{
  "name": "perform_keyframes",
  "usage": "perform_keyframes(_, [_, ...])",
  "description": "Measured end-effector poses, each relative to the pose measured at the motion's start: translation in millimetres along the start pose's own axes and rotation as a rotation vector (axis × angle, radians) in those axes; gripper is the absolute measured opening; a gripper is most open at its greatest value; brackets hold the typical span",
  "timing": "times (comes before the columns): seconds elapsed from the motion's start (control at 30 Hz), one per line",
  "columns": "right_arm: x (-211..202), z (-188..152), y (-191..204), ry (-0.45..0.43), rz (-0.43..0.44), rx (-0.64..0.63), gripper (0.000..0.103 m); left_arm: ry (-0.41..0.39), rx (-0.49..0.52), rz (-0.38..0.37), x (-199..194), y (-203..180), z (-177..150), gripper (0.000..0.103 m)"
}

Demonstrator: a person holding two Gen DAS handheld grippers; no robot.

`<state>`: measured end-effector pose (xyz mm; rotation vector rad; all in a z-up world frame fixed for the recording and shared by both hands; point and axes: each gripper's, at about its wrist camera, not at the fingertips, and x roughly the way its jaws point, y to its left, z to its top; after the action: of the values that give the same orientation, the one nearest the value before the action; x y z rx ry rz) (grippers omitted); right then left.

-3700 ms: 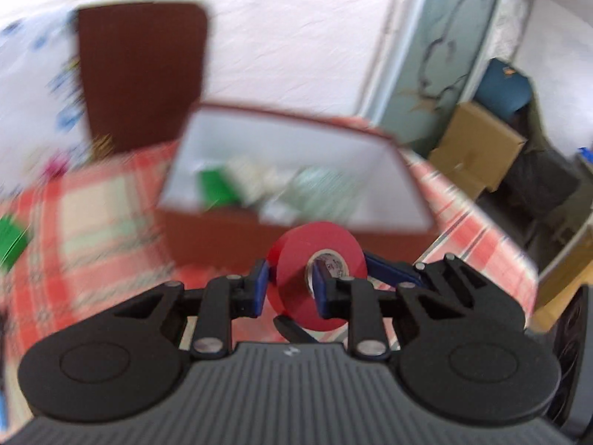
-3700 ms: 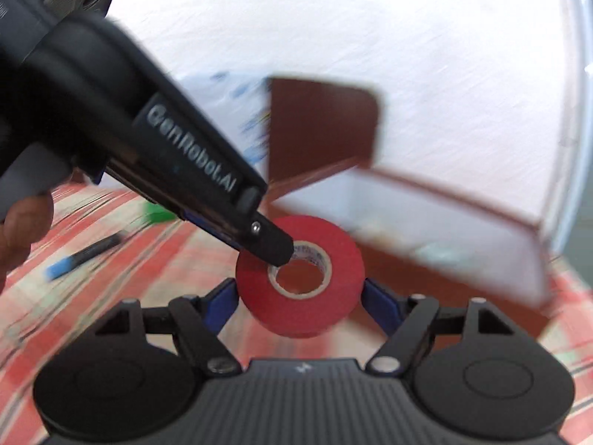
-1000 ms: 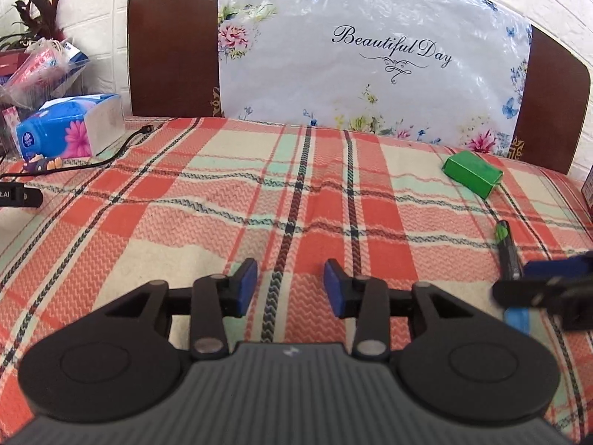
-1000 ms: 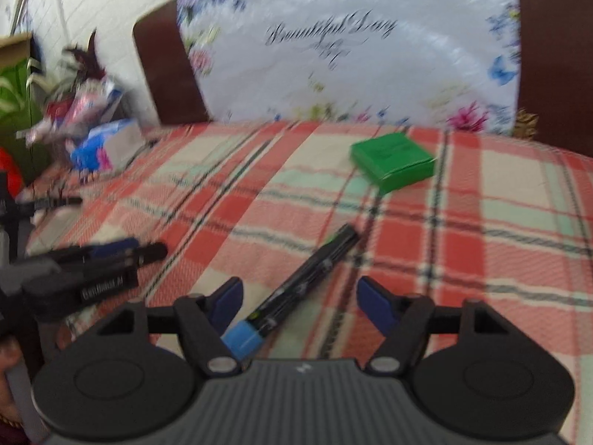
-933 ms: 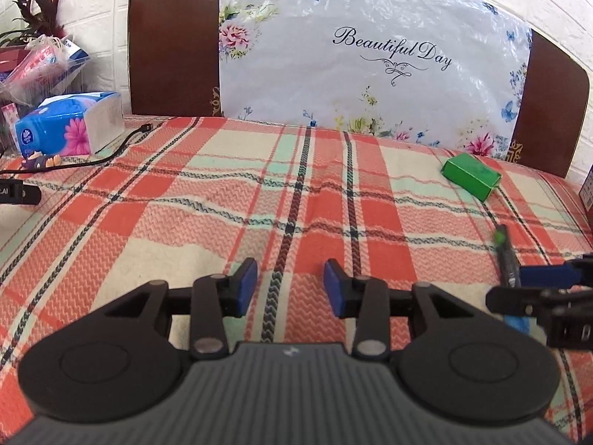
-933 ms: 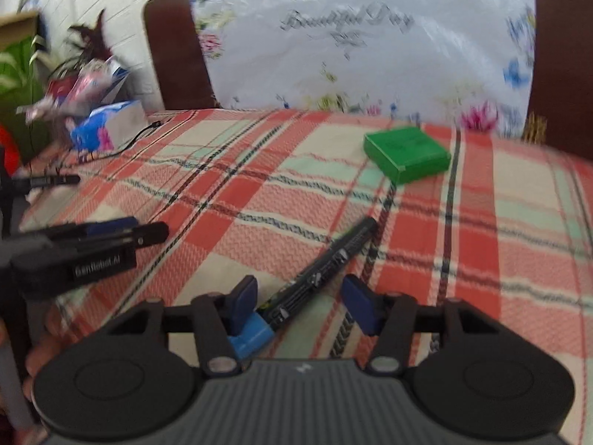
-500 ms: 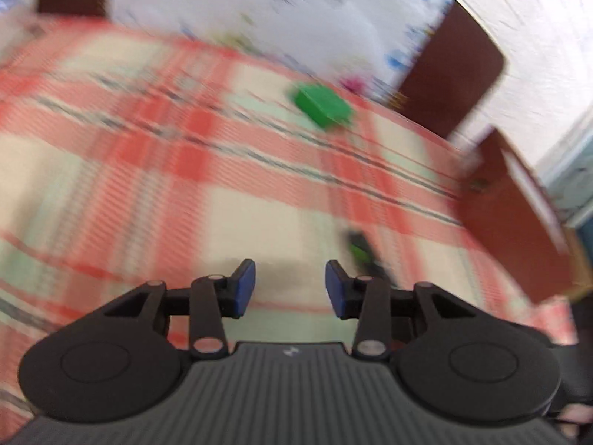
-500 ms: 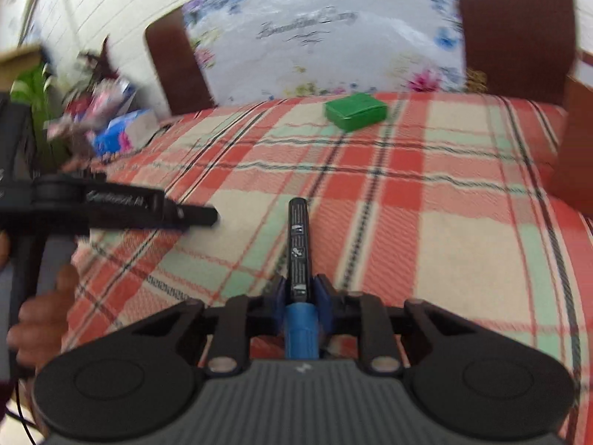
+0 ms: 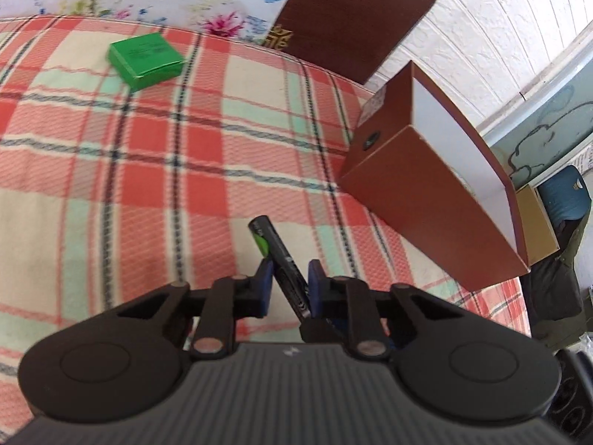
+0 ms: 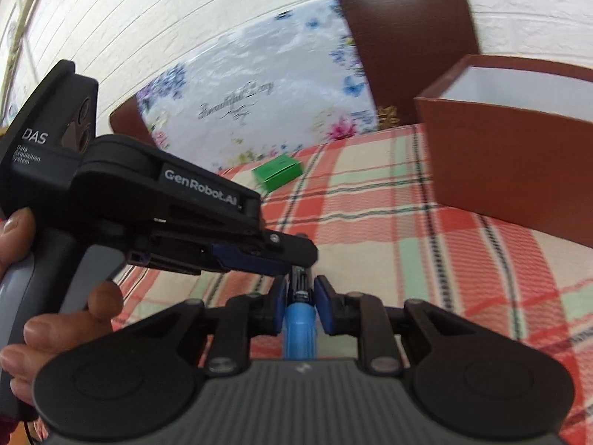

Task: Organize objects
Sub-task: 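Carry the marker into the brown box and release it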

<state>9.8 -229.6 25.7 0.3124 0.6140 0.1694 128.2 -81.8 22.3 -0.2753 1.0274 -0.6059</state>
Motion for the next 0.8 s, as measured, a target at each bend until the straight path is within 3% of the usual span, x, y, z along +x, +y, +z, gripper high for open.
perform_keyframes(0.13, [-3.2,-0.1,-24.6,-0.020,-0.011,0.061,0.018,0.019,0.025,-0.019,15.1,-20.4,5.7,0.020])
perform_keyframes(0.27, [13.2,-3.2,-38.1,0.063,-0.104,0.044,0.018,0.054,0.099,0.096,36.5,-36.0,-0.2,0.021])
perform_keyframes(0.33, [17.2,-6.4,-39.7,0.070,-0.105,0.015,0.018,0.084,0.118,0.131,40.5,-35.8,-5.0,0.030])
perform_keyframes(0.43, [17.8,-7.0,-30.8,0.080,-0.136,-0.082,0.021,0.117,0.103,0.106,41.0,-36.9,-9.3,0.043])
perform_keyframes(0.5, [17.9,-9.3,-29.7,0.084,-0.131,-0.099,0.021,0.128,0.132,0.098,44.7,-42.9,-10.4,0.041])
perform_keyframes(0.57, [16.1,-10.9,-32.5,0.085,-0.107,-0.095,0.020,0.146,0.155,0.106,55.8,-48.9,-12.9,0.030])
perform_keyframes(0.67, [13.7,-3.2,-47.2,0.078,-0.051,0.029,0.020,0.120,0.170,0.101,53.1,-58.4,-9.8,0.027])
perform_keyframes(0.8, [-13.0,18.2,-47.6,-0.040,-0.074,0.014,0.020,0.036,0.213,0.011,26.2,-94.0,20.0,0.024])
